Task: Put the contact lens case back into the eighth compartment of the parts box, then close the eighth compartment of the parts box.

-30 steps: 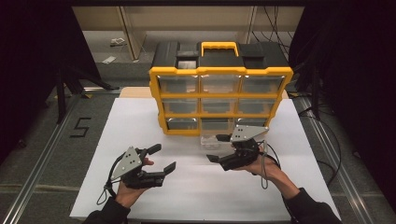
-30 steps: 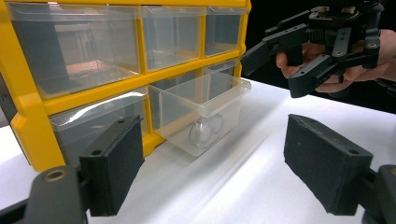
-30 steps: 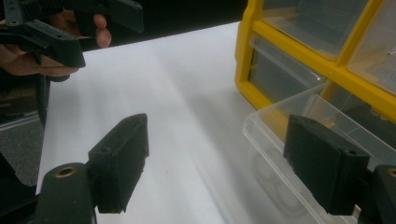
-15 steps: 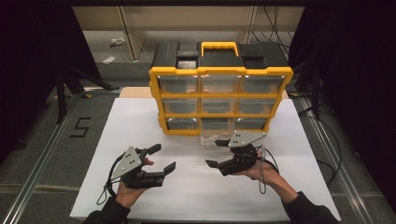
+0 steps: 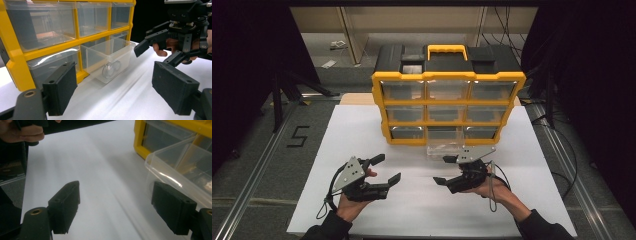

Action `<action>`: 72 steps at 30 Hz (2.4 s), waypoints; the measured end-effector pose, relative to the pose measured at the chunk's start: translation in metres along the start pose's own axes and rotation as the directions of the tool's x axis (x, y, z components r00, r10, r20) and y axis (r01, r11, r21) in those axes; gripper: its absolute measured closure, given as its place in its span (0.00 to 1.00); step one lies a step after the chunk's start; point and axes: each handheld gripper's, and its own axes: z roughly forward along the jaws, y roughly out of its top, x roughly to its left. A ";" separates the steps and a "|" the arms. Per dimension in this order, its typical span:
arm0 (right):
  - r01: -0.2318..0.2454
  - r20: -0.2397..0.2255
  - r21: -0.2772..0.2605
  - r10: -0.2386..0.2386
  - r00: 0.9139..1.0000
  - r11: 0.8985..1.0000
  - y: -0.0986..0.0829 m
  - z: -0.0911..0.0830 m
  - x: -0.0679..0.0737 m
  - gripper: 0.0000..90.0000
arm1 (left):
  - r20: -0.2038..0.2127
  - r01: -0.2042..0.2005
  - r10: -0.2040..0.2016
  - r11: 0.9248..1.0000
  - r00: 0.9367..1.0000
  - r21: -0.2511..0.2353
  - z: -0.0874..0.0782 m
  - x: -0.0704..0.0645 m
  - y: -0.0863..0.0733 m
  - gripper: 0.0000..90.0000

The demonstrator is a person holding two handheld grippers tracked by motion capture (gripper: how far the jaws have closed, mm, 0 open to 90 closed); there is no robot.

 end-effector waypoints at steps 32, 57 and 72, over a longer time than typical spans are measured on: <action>0.040 0.098 0.069 -0.046 0.994 0.997 -0.017 0.008 -0.003 0.62 | 0.009 -0.010 0.010 1.000 1.000 -0.002 -0.001 -0.001 0.000 0.22; 0.026 0.268 0.035 -0.035 0.963 0.999 -0.017 0.003 -0.022 0.99 | 0.011 -0.011 0.011 1.000 1.000 0.002 0.000 -0.001 -0.001 0.22; 0.053 0.288 0.047 -0.065 0.956 0.997 -0.016 0.007 -0.023 1.00 | 0.010 -0.011 0.011 1.000 1.000 0.002 0.000 -0.001 -0.001 0.22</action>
